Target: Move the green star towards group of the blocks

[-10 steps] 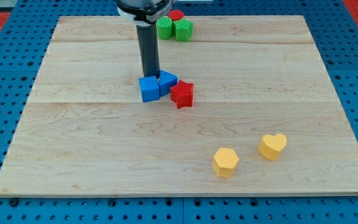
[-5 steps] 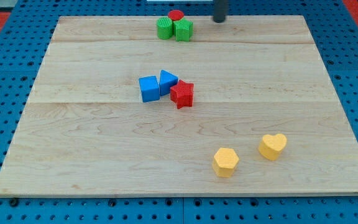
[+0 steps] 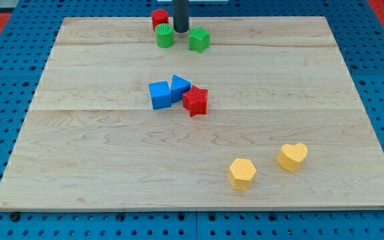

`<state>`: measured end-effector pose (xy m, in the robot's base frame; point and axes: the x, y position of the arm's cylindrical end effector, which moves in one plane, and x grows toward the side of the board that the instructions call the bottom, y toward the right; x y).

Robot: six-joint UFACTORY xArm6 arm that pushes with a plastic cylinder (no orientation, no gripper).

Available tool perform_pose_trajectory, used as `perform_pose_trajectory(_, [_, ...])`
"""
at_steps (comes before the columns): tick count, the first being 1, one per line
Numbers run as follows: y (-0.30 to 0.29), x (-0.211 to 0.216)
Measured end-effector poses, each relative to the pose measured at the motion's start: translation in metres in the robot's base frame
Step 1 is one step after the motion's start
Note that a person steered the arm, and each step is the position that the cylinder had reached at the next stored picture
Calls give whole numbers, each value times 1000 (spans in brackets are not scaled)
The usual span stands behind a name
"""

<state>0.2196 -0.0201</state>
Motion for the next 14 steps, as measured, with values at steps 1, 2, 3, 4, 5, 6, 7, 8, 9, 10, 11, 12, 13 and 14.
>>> perform_pose_trajectory(1, [62,19])
perform_pose_trajectory(2, [15,45])
perform_pose_trajectory(3, [-16,35])
perform_pose_trajectory(4, [-32,86])
perform_pose_trajectory(5, [-30,104])
perform_pose_trajectory(6, [-26,114])
perform_pose_trajectory(7, [-34,88])
perform_pose_trajectory(8, [-51,91])
perform_pose_trajectory(9, [-75,122])
perform_pose_trajectory(10, [-75,125])
perform_pose_trajectory(11, [-78,126])
perform_pose_trajectory(12, [-109,136])
perform_pose_trajectory(13, [-128,124])
perform_pose_trajectory(14, [-111,108])
